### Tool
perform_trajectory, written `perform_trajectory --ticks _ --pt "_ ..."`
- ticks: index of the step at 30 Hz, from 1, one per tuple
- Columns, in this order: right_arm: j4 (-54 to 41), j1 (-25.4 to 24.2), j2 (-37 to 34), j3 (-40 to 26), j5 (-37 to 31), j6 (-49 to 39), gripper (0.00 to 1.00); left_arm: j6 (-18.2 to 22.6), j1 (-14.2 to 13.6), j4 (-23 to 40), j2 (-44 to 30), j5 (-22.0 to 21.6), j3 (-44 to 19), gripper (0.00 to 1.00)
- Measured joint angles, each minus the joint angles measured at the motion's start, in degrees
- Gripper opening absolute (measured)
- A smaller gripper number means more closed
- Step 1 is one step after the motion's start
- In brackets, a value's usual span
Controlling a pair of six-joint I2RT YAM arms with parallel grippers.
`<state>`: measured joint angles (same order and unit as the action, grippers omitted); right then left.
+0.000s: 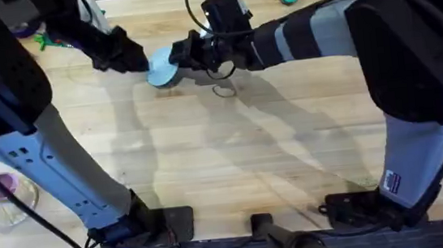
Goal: Pick up the plates from the table one by one and place each into a slot on the dish rack.
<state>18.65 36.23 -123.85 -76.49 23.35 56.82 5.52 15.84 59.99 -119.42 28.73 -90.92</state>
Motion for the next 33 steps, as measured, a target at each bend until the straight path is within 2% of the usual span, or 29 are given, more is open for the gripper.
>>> perform_trajectory --ticks 6,19,23,33 --pt "-3.01 -0.96 1.51 0.01 1.01 -6.28 0.031 1.17 0.0 4.53 3.37 -0.58 -6.71 0.041" --pt "-20.28 -4.52 14.97 0.02 0.8 -25.59 0.031 3.31 -0.56 11.17 26.7 -1.58 -7.41 0.041" --pt "-26.74 -4.92 19.29 0.02 -1.3 -31.95 0.031 3.42 -2.19 13.74 32.32 -2.81 -7.41 0.04" --pt "-40.13 -7.27 33.5 0.02 -7.6 -46.58 0.031 3.52 -8.31 21.19 45.71 -6.74 -7.41 0.04"
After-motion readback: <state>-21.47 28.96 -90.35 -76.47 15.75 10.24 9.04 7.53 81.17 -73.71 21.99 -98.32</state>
